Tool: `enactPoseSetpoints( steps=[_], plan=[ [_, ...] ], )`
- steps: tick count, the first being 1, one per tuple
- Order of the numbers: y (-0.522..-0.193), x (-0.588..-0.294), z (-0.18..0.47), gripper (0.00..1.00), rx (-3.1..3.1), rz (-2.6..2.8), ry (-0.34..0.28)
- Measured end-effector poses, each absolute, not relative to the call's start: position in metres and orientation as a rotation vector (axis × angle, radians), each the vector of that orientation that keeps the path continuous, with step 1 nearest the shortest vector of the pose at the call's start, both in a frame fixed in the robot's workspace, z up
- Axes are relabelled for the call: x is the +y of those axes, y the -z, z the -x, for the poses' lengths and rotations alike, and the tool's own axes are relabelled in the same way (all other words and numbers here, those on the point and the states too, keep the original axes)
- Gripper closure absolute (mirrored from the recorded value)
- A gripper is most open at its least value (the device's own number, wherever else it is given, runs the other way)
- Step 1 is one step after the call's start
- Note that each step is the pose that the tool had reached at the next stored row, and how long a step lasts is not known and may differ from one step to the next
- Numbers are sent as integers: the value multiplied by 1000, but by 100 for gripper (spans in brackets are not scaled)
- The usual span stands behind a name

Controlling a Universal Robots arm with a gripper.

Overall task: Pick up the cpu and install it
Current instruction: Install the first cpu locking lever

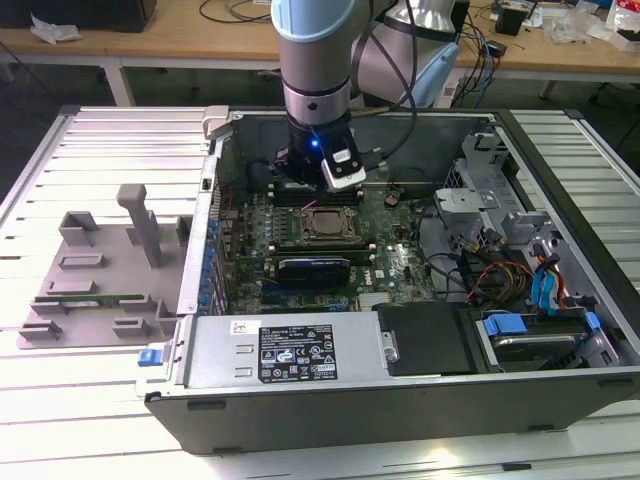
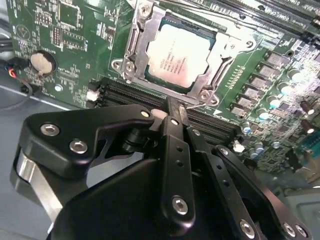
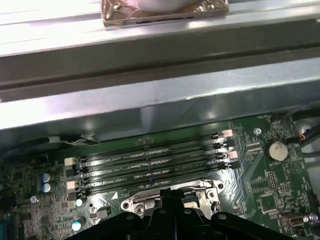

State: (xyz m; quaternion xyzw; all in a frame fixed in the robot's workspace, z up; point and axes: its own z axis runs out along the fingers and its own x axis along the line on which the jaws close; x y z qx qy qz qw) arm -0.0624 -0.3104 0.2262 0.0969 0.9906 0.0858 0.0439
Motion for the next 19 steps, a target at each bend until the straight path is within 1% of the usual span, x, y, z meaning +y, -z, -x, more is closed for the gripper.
enactPoseSetpoints(
  steps=[16, 19],
  plan=[
    [-219, -300, 61, 89, 2986, -517, -251],
    [-218, -294, 59, 89, 2974, -569, -248]
  ],
)
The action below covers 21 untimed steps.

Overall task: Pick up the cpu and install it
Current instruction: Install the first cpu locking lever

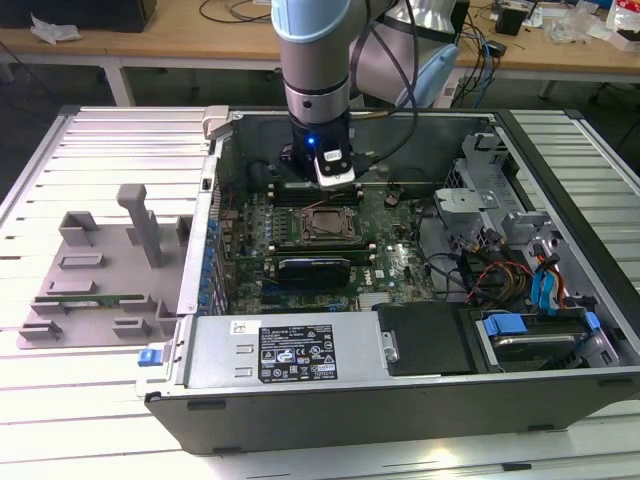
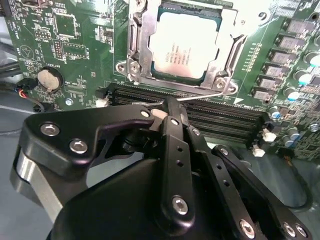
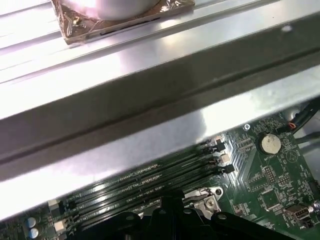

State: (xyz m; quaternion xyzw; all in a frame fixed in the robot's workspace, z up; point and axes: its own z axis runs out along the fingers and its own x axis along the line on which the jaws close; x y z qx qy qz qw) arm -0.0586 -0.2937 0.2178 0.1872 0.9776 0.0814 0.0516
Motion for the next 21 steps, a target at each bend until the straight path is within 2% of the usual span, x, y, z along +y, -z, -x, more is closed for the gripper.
enactPoseSetpoints(
  steps=[21],
  plan=[
    [-198, -294, 49, 89, 2968, -574, -250]
  ],
)
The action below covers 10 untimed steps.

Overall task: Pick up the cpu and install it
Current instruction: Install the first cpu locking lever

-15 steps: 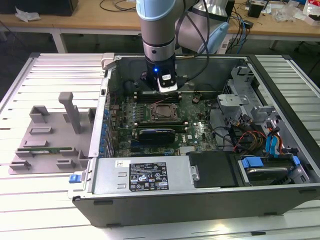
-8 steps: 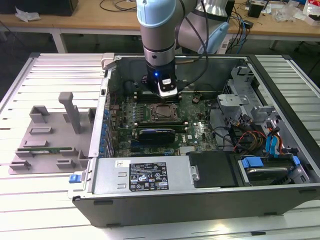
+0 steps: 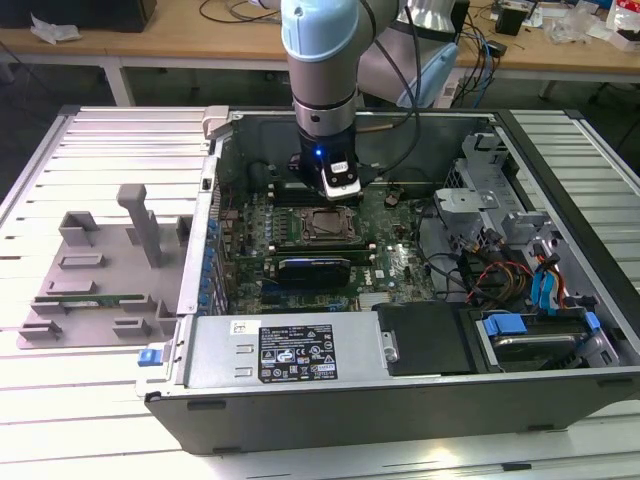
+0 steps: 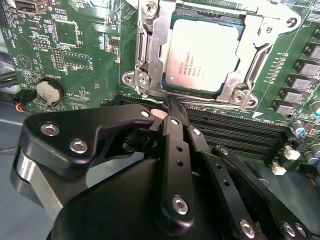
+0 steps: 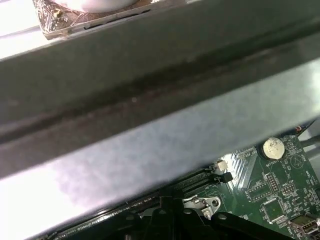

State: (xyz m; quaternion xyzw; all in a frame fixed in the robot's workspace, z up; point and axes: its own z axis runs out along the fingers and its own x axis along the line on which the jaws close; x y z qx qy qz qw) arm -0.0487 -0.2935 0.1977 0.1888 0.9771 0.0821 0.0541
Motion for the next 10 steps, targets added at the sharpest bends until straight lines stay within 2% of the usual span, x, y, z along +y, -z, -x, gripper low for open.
enactPoseSetpoints(
  steps=[10],
  plan=[
    [-209, -287, 51, 89, 2967, -573, -251]
  ],
)
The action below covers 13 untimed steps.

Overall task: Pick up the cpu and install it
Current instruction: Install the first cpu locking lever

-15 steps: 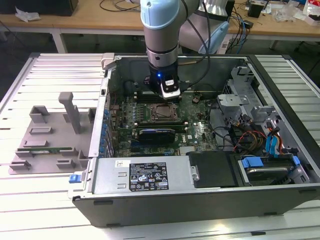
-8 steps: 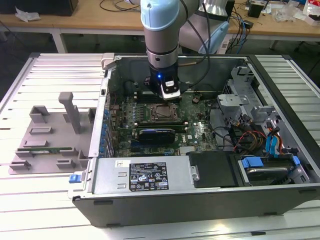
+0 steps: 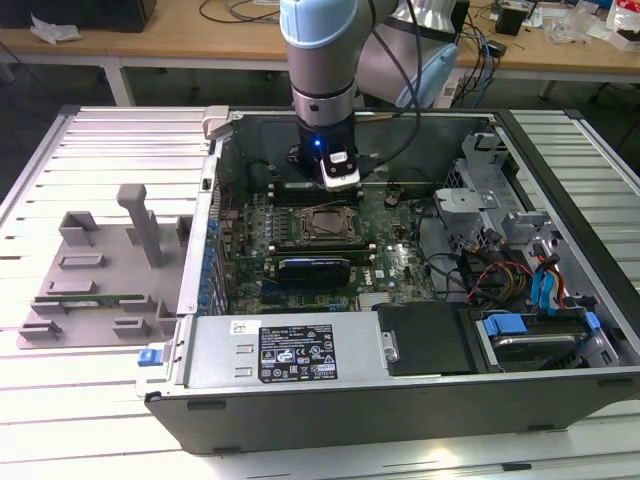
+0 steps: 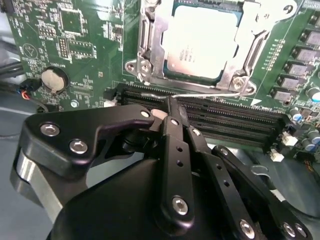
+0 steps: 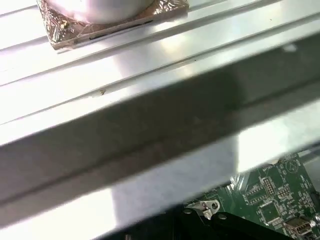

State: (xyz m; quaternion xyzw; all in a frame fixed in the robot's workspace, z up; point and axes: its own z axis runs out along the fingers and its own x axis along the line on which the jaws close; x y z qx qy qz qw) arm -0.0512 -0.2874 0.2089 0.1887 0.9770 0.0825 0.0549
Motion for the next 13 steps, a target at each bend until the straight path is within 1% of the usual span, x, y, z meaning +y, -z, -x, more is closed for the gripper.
enactPoseSetpoints(
  steps=[13],
  plan=[
    [-209, -291, 57, 89, 2923, -560, -254]
  ],
)
